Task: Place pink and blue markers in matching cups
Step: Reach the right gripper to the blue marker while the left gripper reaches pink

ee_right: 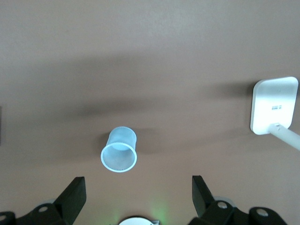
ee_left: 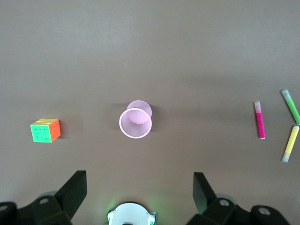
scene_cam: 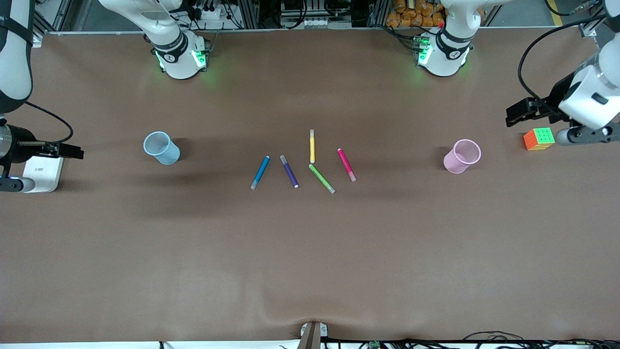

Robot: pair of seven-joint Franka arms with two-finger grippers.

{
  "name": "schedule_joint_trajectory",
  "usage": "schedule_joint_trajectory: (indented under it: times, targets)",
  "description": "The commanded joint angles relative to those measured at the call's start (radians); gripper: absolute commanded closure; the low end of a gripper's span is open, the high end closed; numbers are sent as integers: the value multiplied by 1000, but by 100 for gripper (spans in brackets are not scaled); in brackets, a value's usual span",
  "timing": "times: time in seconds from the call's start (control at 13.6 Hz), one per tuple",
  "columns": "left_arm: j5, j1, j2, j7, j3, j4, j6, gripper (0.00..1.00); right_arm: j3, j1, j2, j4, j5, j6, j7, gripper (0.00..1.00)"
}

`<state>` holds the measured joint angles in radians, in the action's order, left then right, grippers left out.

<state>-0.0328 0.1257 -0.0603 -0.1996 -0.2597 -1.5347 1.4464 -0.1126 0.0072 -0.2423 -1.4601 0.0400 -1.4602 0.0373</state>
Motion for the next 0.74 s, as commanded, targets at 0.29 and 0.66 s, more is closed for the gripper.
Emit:
schedule_joint_trajectory:
  times: [0.29, 0.66]
  targets:
    - [-2, -5, -189, -56, -71, 24, 32, 0, 7, 43, -118, 18, -161, -75, -92, 0]
    - [-10, -121, -326, -251, -92, 22, 112, 0, 7, 111, -152, 17, -206, -81, -259, 0]
